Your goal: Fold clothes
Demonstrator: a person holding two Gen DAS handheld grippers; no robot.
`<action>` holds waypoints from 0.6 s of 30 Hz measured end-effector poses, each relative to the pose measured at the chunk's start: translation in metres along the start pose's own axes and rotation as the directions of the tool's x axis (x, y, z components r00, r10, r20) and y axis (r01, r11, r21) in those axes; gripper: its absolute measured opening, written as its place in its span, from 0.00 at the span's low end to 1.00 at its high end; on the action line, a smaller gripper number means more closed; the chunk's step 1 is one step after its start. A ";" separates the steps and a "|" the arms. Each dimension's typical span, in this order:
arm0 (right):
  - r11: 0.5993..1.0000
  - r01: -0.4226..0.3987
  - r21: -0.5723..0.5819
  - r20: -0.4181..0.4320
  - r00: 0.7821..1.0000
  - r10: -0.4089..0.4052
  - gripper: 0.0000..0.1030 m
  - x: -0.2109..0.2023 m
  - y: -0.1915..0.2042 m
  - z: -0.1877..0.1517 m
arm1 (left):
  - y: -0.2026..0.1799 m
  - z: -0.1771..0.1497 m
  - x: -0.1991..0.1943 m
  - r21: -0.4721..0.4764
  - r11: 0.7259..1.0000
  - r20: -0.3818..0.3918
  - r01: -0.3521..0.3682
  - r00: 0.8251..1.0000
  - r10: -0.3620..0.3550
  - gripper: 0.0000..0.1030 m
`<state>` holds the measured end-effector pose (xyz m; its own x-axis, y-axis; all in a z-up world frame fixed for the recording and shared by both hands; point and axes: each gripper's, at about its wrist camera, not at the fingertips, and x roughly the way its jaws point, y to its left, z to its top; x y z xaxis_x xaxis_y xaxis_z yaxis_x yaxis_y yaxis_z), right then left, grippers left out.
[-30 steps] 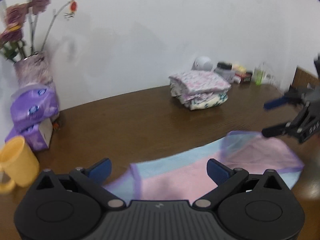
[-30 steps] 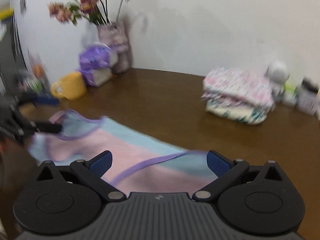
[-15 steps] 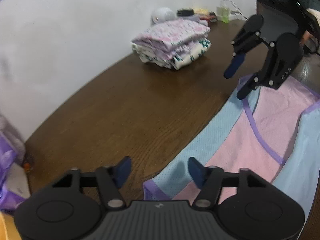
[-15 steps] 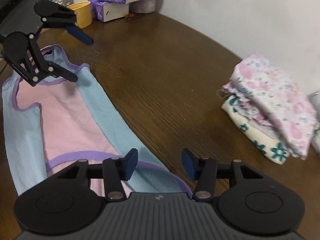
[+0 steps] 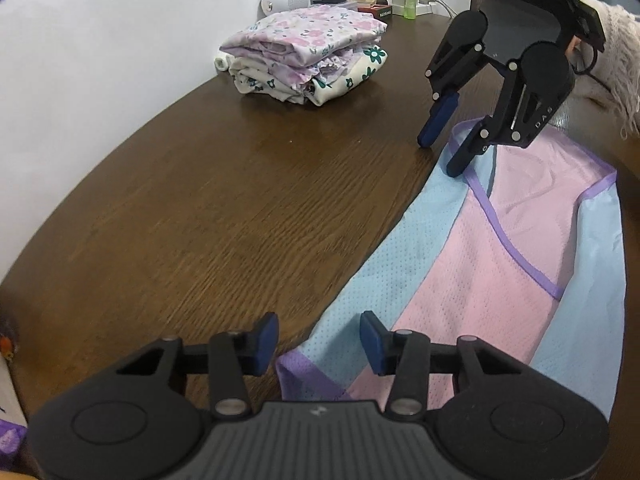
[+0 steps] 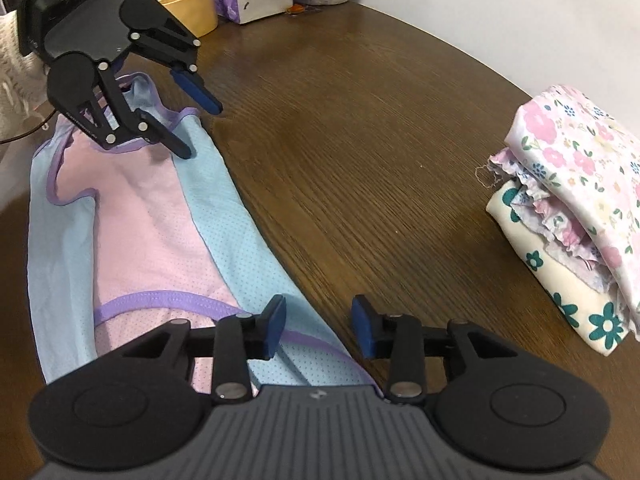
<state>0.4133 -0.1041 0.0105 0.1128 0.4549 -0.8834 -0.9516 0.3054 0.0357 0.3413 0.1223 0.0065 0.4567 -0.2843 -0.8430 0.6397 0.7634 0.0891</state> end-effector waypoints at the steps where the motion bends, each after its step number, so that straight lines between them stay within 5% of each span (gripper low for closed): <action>1: 1.000 -0.002 -0.003 -0.001 1.000 0.002 0.36 0.000 0.000 0.000 | 0.001 0.000 0.000 -0.003 1.000 0.000 0.006 1.000 -0.006 0.42; 4: 1.000 -0.005 -0.018 -0.010 1.000 0.005 0.33 0.002 0.003 0.001 | 0.000 0.001 -0.001 -0.003 0.999 0.002 0.037 0.999 -0.037 0.24; 7: 0.999 -0.014 -0.046 -0.014 1.000 0.013 0.17 0.002 0.010 0.002 | -0.004 0.001 -0.002 0.006 0.997 0.004 0.077 0.997 -0.077 0.01; 10: 0.995 -0.005 -0.096 -0.021 1.000 0.003 0.02 0.002 0.024 0.004 | -0.011 -0.002 -0.006 0.018 0.998 0.031 0.068 0.997 -0.069 0.01; 13: 0.992 0.021 -0.122 0.014 1.000 -0.020 0.01 -0.005 0.035 0.002 | -0.020 -0.007 -0.017 0.041 0.999 0.084 0.017 0.996 -0.020 0.01; 18: 0.969 0.179 -0.169 0.150 0.977 -0.154 0.01 -0.033 0.061 -0.012 | -0.057 -0.024 -0.054 0.142 0.970 0.219 -0.196 0.962 0.162 0.01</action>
<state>0.3486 -0.1106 0.0365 0.2996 0.5225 -0.7983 -0.9505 0.2358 -0.2024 0.2652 0.1079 0.0339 0.6786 -0.2772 -0.6802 0.6194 0.7137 0.3271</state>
